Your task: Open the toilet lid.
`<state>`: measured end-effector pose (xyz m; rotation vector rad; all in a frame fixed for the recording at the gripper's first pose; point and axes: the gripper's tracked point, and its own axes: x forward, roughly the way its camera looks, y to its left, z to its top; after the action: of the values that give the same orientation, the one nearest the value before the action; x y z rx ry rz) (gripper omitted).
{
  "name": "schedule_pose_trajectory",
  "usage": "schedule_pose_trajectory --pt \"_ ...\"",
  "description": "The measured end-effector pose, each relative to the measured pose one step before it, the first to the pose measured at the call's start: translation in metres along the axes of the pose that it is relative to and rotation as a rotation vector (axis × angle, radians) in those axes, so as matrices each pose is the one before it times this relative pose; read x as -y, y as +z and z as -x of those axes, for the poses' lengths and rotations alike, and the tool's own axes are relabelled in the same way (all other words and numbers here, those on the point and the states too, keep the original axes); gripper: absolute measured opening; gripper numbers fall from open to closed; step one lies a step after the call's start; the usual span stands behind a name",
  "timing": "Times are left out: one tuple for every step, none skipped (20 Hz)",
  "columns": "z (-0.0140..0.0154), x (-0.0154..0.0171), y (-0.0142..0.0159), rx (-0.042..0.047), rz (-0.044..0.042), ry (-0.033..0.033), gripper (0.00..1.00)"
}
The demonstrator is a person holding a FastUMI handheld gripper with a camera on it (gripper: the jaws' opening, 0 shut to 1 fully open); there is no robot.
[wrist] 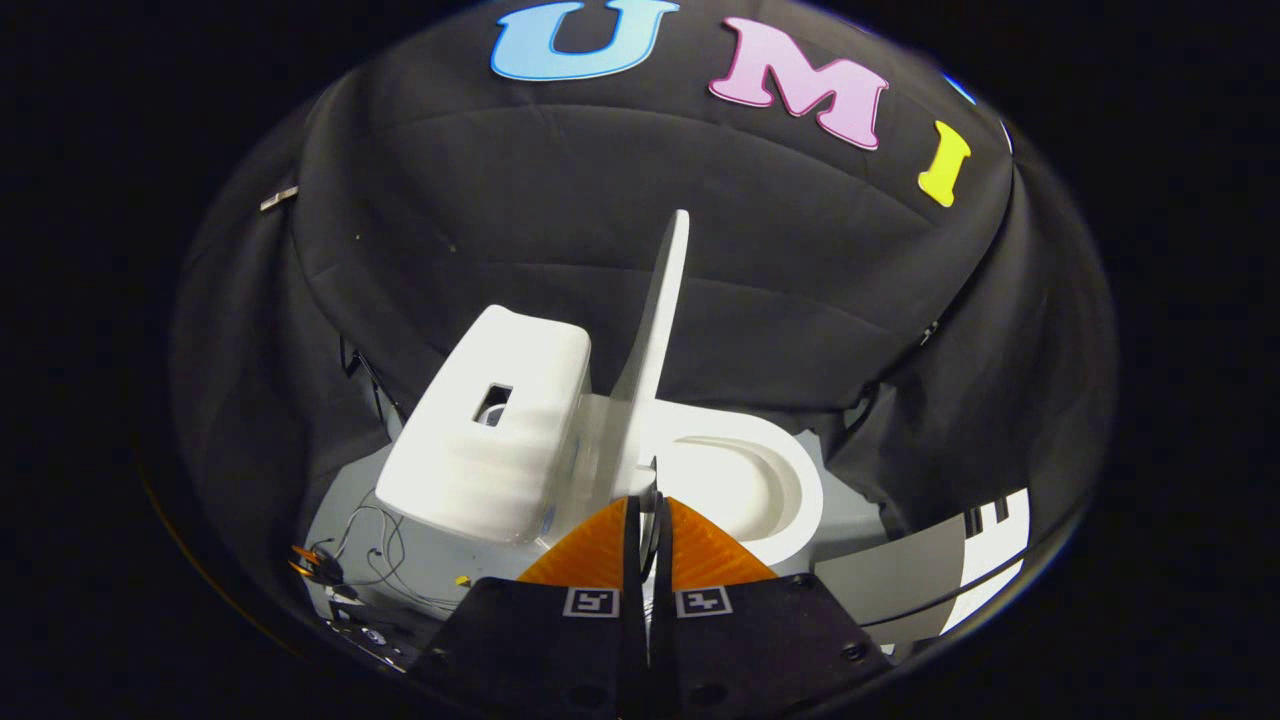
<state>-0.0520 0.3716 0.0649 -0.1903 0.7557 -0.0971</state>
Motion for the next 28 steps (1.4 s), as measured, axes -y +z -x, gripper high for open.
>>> schedule_pose_trajectory --pt "-0.00052 -0.00576 0.00088 0.00236 -0.00745 0.0002 0.06" --pt "0.00149 -0.00454 0.00088 0.00407 -0.00172 0.00288 0.06" --pt "-0.0008 -0.00218 0.00158 0.00335 0.01231 -0.00371 0.06" --pt "-0.00011 -0.00272 0.00004 0.00405 0.01507 -0.00005 0.07" --pt "0.00081 -0.0019 0.00008 0.00154 0.00094 0.00411 0.07" --pt "0.00036 -0.00377 0.00001 0.00112 -0.00677 0.00558 0.08" --pt "0.00039 -0.00314 0.00055 0.00278 -0.00196 -0.00001 0.08" --pt "0.00085 -0.00047 0.00046 0.00283 0.01388 -0.00448 0.08" --pt "-0.00086 -0.00048 0.00075 0.003 0.01413 -0.00165 0.08" --pt "0.00017 -0.00216 -0.00086 0.00242 0.00247 0.00281 0.08" --pt "0.00063 -0.00395 0.00109 0.00118 0.00135 0.00407 0.09" --pt "0.00072 -0.00336 0.00033 -0.00092 0.00785 0.00619 0.1" --pt "-0.00083 0.00033 -0.00052 0.00363 0.01204 0.00542 0.13" --pt "0.00151 -0.00194 0.00033 0.00368 0.01243 0.00947 0.14" --pt "-0.0001 -0.00343 0.00099 0.00321 0.00902 0.01712 0.16" --pt "0.00164 -0.00677 -0.001 0.00161 0.01483 0.03139 0.19" --pt "0.00083 -0.00865 0.00028 -0.00544 0.01451 0.04379 0.39" --pt "0.00202 -0.00693 -0.00372 -0.01283 0.00542 0.03765 0.6" --pt "0.00042 0.00656 0.00128 0.00168 0.00032 -0.01609 0.81" --pt "0.00235 -0.00017 0.0019 0.00247 -0.00061 -0.00006 1.0" --pt "-0.00059 -0.0005 0.00034 0.00356 -0.00065 0.00784 1.0" --pt "0.00275 -0.00125 0.00133 0.00027 -0.00393 0.01468 1.0" --pt "0.00233 -0.00086 0.00308 0.006 -0.00696 0.00827 1.0" --pt "0.00382 -0.00076 0.00366 0.00687 -0.00888 0.01499 1.0" --pt "0.00243 0.00164 0.00532 0.0086 0.00633 0.00347 1.0" --pt "0.00293 0.00262 0.00565 0.01349 0.0062 0.00009 1.0" --pt "0.00274 0.00138 0.00591 0.01604 0.00111 -0.00109 1.0" --pt "0.00474 -0.00009 0.00511 0.0081 -0.008 0.00967 1.0"
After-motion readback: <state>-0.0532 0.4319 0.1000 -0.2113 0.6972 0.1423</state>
